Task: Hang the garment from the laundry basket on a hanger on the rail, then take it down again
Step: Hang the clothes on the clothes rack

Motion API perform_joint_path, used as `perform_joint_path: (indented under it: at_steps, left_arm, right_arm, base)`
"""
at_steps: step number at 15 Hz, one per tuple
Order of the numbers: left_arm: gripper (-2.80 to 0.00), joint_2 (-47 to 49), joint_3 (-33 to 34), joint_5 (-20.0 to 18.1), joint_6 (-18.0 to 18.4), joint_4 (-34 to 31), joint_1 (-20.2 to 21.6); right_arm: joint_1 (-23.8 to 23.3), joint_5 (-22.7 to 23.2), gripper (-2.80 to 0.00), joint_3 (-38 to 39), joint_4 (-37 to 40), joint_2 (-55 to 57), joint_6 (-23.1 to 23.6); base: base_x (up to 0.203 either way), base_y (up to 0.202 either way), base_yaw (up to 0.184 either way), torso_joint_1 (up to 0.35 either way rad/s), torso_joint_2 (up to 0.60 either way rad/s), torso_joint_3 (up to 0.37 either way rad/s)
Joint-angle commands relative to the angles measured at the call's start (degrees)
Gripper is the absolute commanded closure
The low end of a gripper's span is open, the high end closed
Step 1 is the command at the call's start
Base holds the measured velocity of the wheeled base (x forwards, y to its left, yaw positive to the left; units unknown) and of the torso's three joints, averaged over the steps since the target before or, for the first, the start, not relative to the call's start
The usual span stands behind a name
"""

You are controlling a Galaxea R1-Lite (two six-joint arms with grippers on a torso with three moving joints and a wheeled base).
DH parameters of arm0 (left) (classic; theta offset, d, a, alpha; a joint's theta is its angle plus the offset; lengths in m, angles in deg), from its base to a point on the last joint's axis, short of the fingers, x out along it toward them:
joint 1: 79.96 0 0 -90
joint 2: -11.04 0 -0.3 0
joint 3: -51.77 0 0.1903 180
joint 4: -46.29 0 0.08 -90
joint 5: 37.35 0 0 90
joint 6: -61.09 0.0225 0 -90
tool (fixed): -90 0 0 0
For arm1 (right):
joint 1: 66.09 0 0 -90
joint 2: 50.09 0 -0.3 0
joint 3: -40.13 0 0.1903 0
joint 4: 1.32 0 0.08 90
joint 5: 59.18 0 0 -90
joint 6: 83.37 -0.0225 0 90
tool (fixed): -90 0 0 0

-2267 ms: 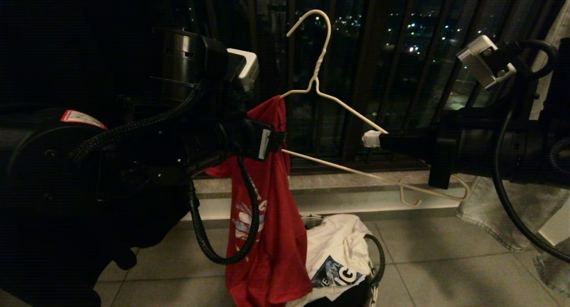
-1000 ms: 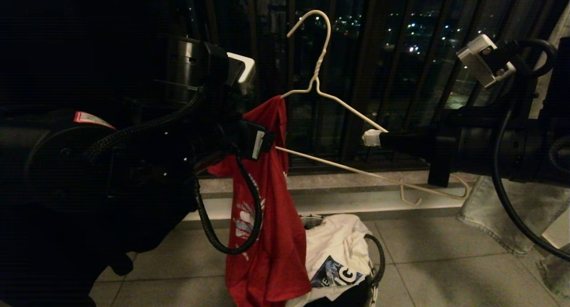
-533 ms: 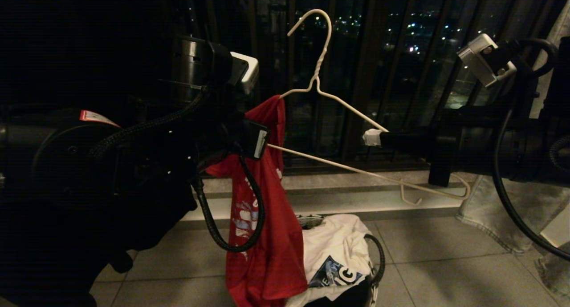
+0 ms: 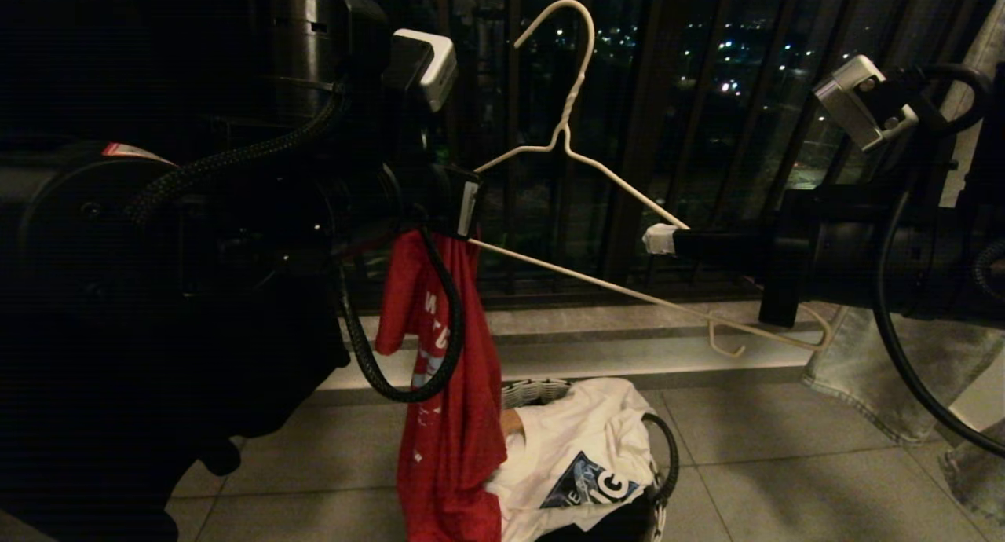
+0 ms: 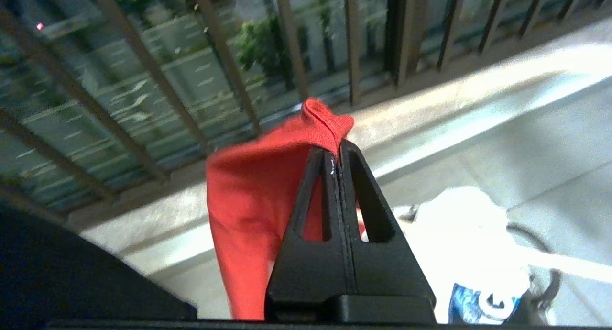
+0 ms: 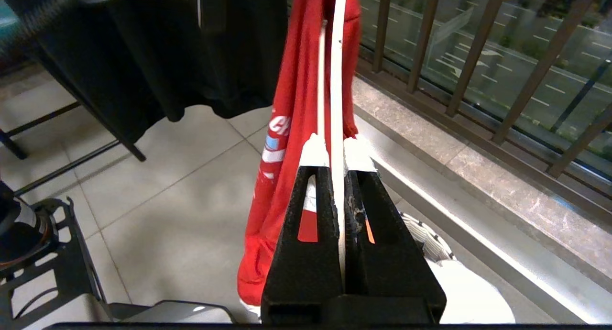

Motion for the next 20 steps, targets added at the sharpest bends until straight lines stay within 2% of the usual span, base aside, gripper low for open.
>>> perform_joint_path:
  at_steps: [1, 4, 7, 11, 14, 16, 18, 20]
  left_arm:
    - [0.0, 1.28, -2.14, -0.02, 0.01, 0.01, -0.02]
    - [0.0, 1.96, -2.59, -0.07, 0.01, 0.05, -0.08]
    - [0.0, 3.33, -6.23, 0.07, 0.58, -0.99, -0.69]
    - [0.0, 4.77, -12.75, 0.01, 4.86, -4.18, 0.56]
    - [0.0, 4.98, -14.99, -0.96, 6.03, -5.86, -1.03]
    - [0.0, 4.65, -15.17, -2.6, 5.8, -6.78, -1.33]
    - [0.0, 2.85, -14.67, -8.58, 4.5, -7.18, -1.35]
    - [0.0, 0.71, -14.62, -13.41, 1.55, -10.79, -1.99]
  right_arm:
    - [0.01, 0.15, 0.0, 0.03, -0.03, 0.23, 0.03]
    - [0.01, 0.15, 0.0, 0.03, -0.03, 0.36, 0.03]
    - [0.1, 0.24, 0.0, 0.48, 0.23, 0.4, 0.2]
    - [1.64, 0.49, 0.0, 1.3, 0.45, 0.71, 0.38]
    - [3.95, 0.78, 0.0, 2.21, 1.35, 1.23, 0.42]
    - [3.96, 1.66, 0.0, 2.31, 1.38, 0.85, 0.31]
    - [3.87, 3.3, 0.0, 2.55, 1.38, 0.84, -0.01]
    - [2.29, 6.38, 0.0, 2.74, 1.35, 0.43, -0.16]
  base:
    - [0.0, 0.0, 0.0, 0.0, 0.0, 0.0]
    - [0.0, 0.0, 0.0, 0.0, 0.0, 0.0]
    - [0.0, 0.0, 0.0, 0.0, 0.0, 0.0]
    - [0.0, 0.0, 0.0, 0.0, 0.0, 0.0]
    - [0.0, 0.0, 0.0, 0.0, 0.0, 0.0]
    - [0.0, 0.0, 0.0, 0.0, 0.0, 0.0]
    - [0.0, 0.0, 0.0, 0.0, 0.0, 0.0]
    - [0.0, 0.0, 0.0, 0.0, 0.0, 0.0]
